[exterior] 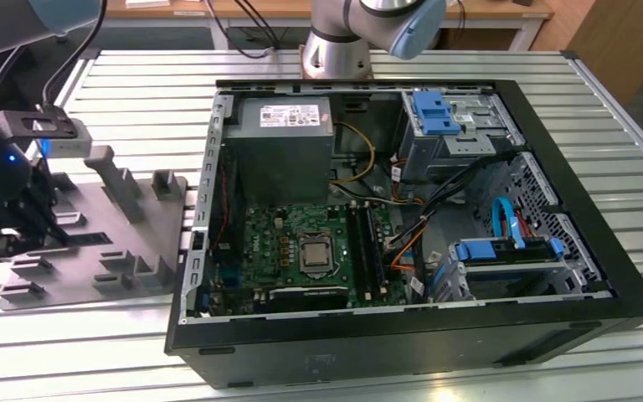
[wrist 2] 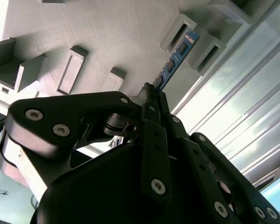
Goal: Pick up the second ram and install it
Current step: 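Pick up the second ram and move it above second insertion slot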
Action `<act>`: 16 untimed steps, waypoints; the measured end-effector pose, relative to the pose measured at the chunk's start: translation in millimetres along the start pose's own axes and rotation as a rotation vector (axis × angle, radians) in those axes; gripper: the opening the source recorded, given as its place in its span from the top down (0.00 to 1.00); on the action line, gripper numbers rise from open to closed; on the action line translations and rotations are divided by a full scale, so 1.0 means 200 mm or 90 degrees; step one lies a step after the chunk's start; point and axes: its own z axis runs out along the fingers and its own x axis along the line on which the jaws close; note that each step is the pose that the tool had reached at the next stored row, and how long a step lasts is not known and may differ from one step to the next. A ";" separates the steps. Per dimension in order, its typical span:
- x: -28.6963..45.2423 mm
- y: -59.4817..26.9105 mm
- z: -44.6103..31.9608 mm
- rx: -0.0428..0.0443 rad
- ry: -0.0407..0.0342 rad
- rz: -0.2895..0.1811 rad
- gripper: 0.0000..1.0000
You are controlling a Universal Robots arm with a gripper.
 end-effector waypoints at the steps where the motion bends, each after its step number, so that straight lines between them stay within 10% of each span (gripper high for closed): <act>1: 0.000 0.000 -0.004 0.0000 0.0000 0.000 0.86; 16: -0.006 0.001 -0.043 -0.0001 0.0000 0.000 0.86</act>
